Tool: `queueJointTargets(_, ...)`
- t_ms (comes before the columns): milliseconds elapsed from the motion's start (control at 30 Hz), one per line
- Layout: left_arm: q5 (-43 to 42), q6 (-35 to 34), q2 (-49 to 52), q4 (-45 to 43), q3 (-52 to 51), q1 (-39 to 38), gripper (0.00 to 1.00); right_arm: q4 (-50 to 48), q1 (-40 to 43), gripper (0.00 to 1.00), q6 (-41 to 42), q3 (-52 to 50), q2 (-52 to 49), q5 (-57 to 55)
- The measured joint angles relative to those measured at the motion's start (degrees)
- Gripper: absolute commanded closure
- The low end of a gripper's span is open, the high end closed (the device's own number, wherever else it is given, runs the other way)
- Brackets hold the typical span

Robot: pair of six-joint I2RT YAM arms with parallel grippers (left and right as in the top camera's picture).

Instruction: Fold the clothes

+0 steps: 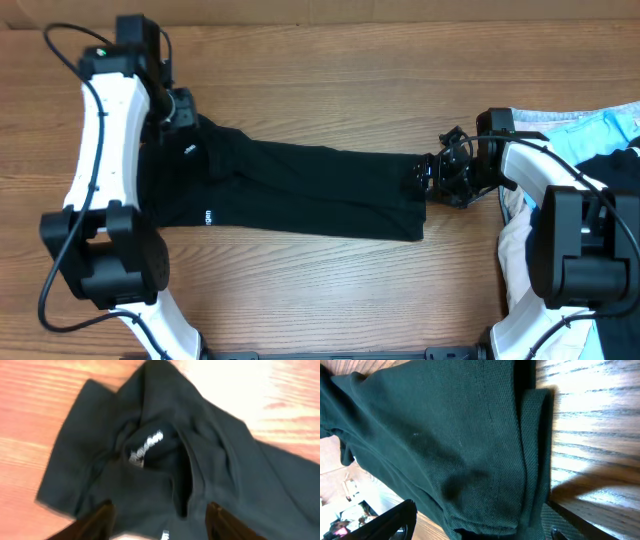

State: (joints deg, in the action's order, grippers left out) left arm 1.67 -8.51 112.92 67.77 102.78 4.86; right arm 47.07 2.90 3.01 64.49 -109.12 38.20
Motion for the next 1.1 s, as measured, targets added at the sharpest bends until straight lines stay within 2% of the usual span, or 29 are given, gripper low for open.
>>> queueJointTargets(100,0.4,0.0,0.2,-6.9,-5.0,0.0,0.39,0.6,0.0,0.15,0.0,0.0,0.0,0.0)
queueJointTargets(267,0.8,0.0,0.2,-9.9,-11.5,0.0,0.39,1.6,0.0,0.15,0.0,0.0,0.0,0.2)
queueJointTargets(367,0.8,0.0,0.2,-15.8,-17.2,0.0,0.40,1.9,0.0,0.14,0.0,0.0,0.0,0.2)
queueJointTargets(433,0.8,-0.3,0.2,-19.5,-20.8,0.0,0.64,2.0,0.0,0.14,0.0,0.0,0.0,0.3)
queueJointTargets(500,0.7,-0.4,0.2,-21.0,-23.6,0.0,0.95,2.5,0.0,0.14,0.0,0.0,0.0,0.3)
queueJointTargets(633,0.5,-0.2,0.2,-19.4,-25.2,0.0,0.96,3.2,0.0,0.14,0.0,0.0,0.0,0.4)
queueJointTargets(767,0.5,-0.2,0.2,-13.6,-23.5,0.0,0.94,3.3,0.0,0.14,0.0,0.0,0.0,0.4)
queueJointTargets(1100,0.3,-0.6,0.2,1.2,-11.0,0.0,0.96,3.6,0.0,0.14,0.0,0.0,0.0,0.4)
